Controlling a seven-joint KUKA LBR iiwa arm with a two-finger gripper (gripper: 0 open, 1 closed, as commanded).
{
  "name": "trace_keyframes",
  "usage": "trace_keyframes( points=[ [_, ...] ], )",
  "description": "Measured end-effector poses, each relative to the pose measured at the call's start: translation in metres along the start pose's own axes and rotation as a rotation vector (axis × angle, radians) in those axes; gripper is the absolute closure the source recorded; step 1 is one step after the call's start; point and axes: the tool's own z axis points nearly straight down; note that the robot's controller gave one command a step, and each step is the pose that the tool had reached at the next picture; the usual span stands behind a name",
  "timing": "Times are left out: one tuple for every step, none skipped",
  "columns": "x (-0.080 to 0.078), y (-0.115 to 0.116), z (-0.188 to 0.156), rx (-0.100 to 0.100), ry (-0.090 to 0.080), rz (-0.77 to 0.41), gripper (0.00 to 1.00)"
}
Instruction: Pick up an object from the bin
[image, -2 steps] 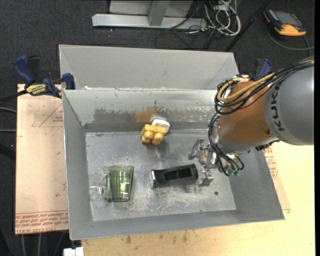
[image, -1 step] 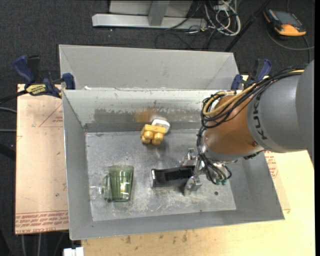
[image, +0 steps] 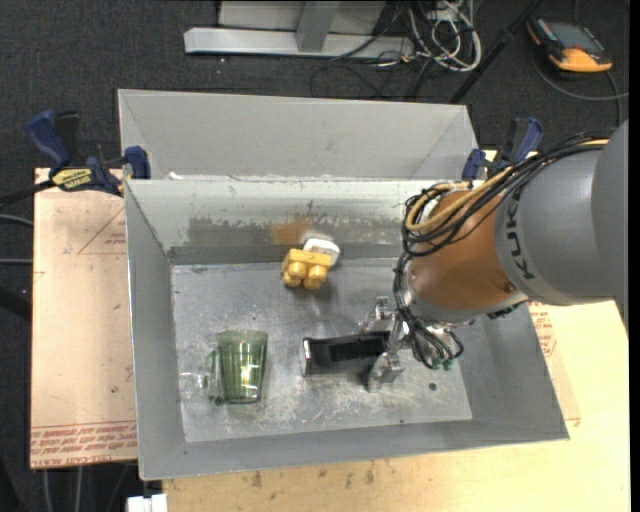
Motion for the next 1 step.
trace_keyframes(
  points=[
    [-0.0111,0.0253,-0.1899,-0.003,0.022,-0.012,1.0]
  ],
)
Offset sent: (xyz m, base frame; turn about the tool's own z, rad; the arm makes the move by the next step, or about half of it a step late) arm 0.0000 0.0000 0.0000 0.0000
